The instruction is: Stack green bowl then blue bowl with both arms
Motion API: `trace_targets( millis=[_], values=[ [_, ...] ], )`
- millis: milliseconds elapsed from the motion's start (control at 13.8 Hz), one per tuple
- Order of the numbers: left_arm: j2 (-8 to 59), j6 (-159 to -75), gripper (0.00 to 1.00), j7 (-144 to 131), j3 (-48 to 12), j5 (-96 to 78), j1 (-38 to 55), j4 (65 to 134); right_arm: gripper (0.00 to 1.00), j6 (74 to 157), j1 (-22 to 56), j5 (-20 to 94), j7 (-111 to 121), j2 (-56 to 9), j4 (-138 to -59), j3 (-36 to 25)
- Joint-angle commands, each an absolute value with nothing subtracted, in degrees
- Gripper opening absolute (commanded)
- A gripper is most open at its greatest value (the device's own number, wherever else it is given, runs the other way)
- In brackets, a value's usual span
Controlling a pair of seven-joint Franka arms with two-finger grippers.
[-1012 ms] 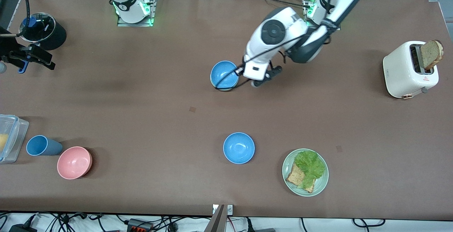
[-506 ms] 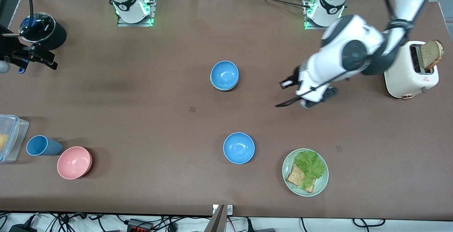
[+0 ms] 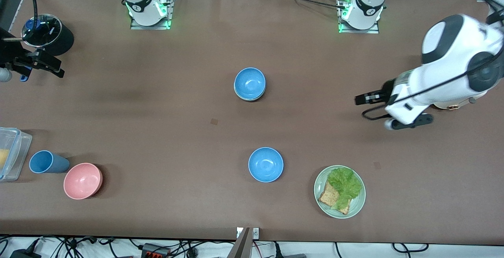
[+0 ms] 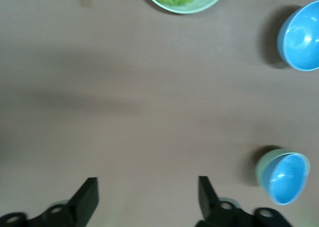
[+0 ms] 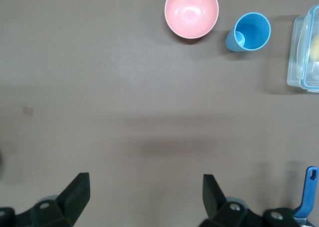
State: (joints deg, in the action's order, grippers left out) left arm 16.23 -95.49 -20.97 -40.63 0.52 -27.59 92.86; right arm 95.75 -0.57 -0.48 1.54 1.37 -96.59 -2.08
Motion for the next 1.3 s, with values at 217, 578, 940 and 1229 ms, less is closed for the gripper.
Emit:
trace_targets(
  millis=[217,578,940,1229],
  values=[
    [7.0,-95.3,1.0,-5.0,-3.7,-1.4,-4.4,94.8,1.0,95.8,-0.3,-1.1,1.7,1.9,-97.1,-2.3],
    [3.2,-88.0,1.0,-5.8,-3.0,-0.7,-4.9,89.5,1.0,96.2,-0.2,-1.2,1.8,1.8,-97.1,-2.3],
    [3.3,-87.6,1.0,-10.8,-3.6,-0.8,-3.1,88.6,1.0,96.2,-0.2,-1.3,2.0,1.7,-97.0,-2.3],
    [3.3,-85.5,1.0,-11.1,-6.0,-1.0,-3.0,86.1,1.0,96.0,-0.2,-1.3,2.1,1.7,-97.0,-2.3]
  ],
)
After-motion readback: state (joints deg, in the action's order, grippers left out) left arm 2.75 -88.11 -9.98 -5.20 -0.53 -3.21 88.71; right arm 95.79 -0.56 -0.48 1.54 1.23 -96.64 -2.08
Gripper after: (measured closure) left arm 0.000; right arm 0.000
